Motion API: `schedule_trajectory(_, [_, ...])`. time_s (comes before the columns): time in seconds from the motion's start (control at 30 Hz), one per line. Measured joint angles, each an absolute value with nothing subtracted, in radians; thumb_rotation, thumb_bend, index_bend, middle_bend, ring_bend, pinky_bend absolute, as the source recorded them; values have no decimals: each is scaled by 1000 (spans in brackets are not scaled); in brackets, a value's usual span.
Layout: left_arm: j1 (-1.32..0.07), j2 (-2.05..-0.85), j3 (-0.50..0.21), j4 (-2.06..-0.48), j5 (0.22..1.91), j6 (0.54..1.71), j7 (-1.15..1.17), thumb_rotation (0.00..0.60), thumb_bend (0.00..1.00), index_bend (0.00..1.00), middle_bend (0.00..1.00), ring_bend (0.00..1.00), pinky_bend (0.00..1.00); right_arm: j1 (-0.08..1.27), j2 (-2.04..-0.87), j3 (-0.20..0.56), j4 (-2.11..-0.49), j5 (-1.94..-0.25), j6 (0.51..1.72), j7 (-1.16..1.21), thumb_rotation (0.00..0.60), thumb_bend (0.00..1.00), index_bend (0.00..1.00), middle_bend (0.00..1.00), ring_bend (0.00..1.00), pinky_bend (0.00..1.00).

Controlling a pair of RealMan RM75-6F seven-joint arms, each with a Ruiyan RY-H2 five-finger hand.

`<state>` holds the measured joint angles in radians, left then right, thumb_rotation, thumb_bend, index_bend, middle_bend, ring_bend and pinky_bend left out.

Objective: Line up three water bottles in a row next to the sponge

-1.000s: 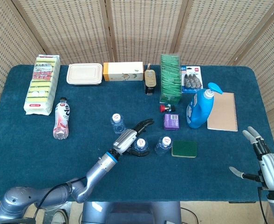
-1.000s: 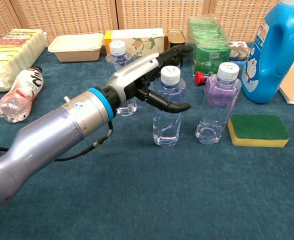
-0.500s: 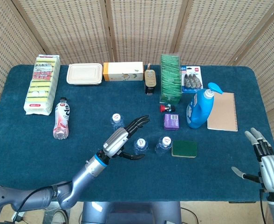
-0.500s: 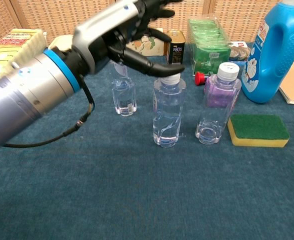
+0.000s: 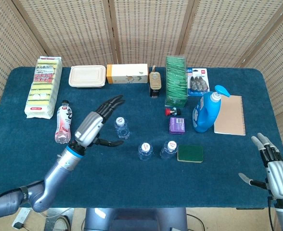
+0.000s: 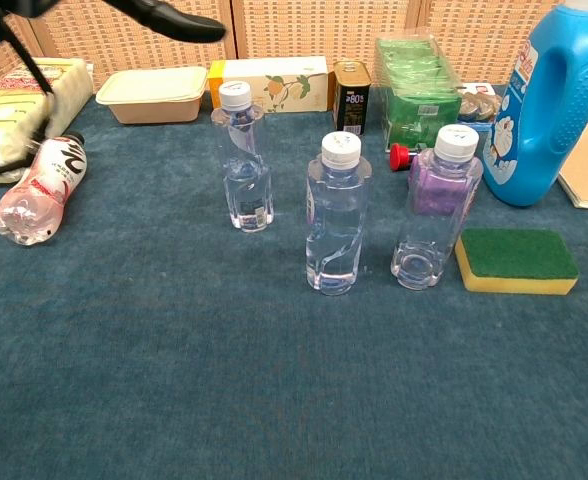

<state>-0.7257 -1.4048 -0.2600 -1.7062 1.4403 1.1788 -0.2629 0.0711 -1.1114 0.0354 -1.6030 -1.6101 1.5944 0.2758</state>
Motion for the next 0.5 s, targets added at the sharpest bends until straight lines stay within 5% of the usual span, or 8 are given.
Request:
schedule_trajectory(0.23, [-722, -1377, -251, -1571, 1385, 1075, -410, 600, 112, 0, 0, 0, 66, 75, -1112, 32, -1615, -1625, 1585, 267, 600, 0, 18, 0, 0, 74])
schedule_trajectory(0.5, [-757, -1478, -216, -1333, 1365, 940, -573, 600, 111, 0, 0, 0, 70, 79, -1109, 31, -1616, -1624, 1571, 271, 600, 0, 18, 0, 0, 74])
